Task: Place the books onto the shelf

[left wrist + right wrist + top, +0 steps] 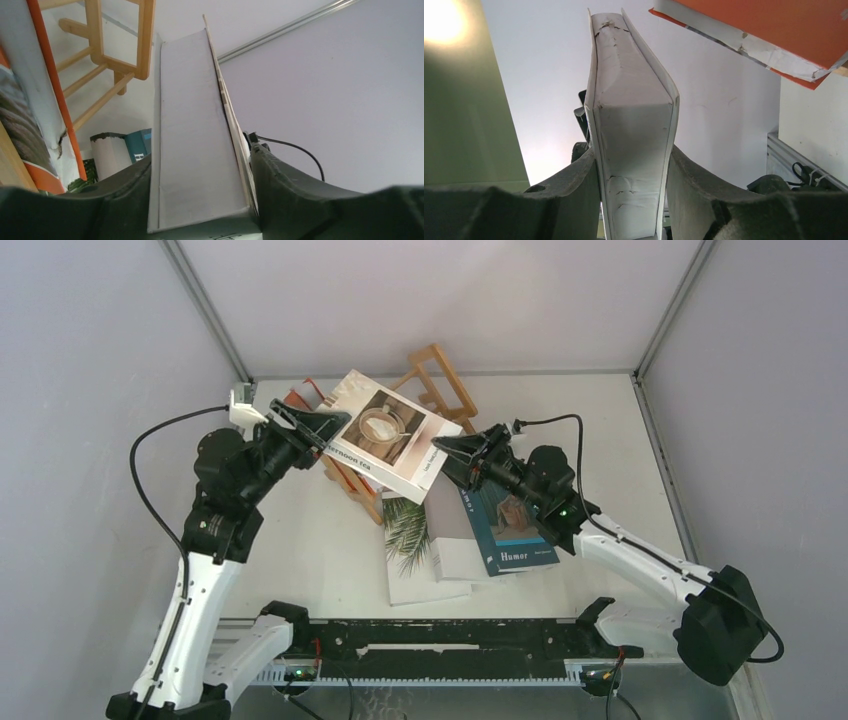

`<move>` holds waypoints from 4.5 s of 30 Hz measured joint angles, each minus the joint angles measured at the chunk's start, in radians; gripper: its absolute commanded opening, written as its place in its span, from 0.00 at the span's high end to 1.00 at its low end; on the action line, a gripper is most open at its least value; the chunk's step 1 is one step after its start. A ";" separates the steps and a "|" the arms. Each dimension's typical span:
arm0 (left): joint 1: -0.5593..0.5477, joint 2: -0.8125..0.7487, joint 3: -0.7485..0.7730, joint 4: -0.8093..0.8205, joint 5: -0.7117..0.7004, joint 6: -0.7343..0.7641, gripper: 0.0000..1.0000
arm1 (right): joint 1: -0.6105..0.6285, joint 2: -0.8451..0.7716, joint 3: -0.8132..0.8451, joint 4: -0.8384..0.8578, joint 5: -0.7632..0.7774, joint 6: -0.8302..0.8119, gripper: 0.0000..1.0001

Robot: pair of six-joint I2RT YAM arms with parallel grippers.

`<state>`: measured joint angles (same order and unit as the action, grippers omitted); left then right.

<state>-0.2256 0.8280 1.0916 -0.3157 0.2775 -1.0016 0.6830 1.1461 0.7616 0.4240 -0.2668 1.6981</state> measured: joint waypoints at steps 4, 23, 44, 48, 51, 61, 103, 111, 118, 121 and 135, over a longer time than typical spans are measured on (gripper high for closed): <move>0.008 -0.008 -0.015 0.002 0.000 -0.020 0.46 | 0.000 0.013 0.000 0.013 -0.002 0.002 0.73; 0.013 -0.022 0.004 -0.095 -0.036 -0.003 0.61 | -0.021 0.050 0.000 0.032 -0.044 -0.032 0.38; 0.016 0.031 0.035 -0.109 -0.198 0.036 0.71 | -0.104 0.119 0.001 0.039 -0.163 -0.089 0.27; 0.014 0.053 0.058 -0.107 -0.201 0.042 0.71 | -0.116 0.118 0.038 -0.054 -0.176 -0.176 0.27; 0.008 0.072 0.095 -0.107 -0.205 0.051 0.70 | -0.111 0.114 0.138 -0.198 -0.166 -0.331 0.27; -0.051 0.104 0.189 -0.137 -0.243 0.090 0.68 | 0.152 0.083 0.643 -0.706 0.182 -1.023 0.27; -0.145 0.180 0.365 -0.399 -0.349 0.118 0.68 | 0.755 0.451 0.640 -0.292 1.190 -2.361 0.11; -0.145 0.180 0.392 -0.417 -0.344 0.122 0.68 | 0.726 0.510 0.646 -0.193 1.238 -2.463 0.14; -0.145 0.180 0.396 -0.427 -0.344 0.127 0.67 | 0.696 0.534 0.650 -0.106 1.256 -2.527 0.25; -0.145 0.180 0.397 -0.422 -0.343 0.128 0.66 | 0.692 0.541 0.650 -0.086 1.252 -2.538 0.30; -0.145 0.180 0.397 -0.414 -0.349 0.130 0.44 | 0.676 0.540 0.649 -0.099 1.221 -2.515 0.44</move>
<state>-0.3706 1.0080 1.4887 -0.7292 -0.0719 -0.8719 1.3590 1.6863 1.4109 0.3252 0.9546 -0.8169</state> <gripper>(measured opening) 0.520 0.623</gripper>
